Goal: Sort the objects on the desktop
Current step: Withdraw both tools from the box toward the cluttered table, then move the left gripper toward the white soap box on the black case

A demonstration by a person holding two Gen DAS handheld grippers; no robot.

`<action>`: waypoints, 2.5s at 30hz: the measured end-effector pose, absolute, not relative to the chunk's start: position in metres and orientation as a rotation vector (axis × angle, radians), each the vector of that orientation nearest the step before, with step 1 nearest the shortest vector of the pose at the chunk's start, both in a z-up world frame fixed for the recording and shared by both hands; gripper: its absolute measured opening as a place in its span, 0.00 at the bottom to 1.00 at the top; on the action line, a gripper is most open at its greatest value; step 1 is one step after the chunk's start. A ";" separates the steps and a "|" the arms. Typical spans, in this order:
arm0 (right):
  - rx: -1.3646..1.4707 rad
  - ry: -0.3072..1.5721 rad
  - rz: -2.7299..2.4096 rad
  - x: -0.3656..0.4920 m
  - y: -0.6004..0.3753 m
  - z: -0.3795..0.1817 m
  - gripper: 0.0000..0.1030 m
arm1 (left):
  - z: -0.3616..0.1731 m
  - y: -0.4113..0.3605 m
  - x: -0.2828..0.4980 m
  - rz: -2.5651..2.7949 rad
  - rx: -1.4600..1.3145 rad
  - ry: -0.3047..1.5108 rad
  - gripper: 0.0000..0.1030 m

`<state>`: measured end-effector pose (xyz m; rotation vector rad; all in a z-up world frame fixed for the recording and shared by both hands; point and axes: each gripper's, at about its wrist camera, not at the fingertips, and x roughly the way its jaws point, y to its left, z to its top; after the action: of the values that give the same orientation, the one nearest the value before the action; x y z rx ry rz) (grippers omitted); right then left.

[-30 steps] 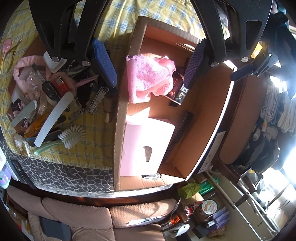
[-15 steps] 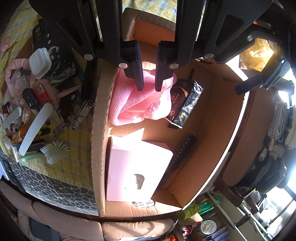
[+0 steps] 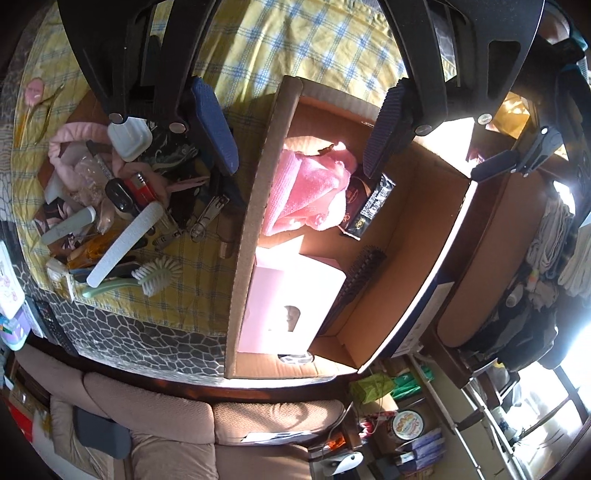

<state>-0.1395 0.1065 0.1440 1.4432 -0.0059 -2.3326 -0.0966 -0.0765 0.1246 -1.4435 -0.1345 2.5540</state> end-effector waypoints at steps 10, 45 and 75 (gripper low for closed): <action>1.429 0.043 -2.468 -0.109 0.142 0.137 0.99 | 0.126 -0.064 -0.079 2.572 -1.413 -0.143 1.00; 1.461 -0.072 -2.665 -0.039 0.279 0.102 0.99 | 0.106 0.025 -0.027 2.583 -1.325 -0.122 1.00; 1.495 -0.280 -2.688 -0.081 0.377 0.065 0.99 | 0.070 0.165 -0.065 2.304 -1.230 0.021 0.97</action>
<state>-0.0806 0.3767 0.0648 1.4954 -0.2801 -2.6884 -0.0654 0.1652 0.0699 -1.2303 0.0213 2.3036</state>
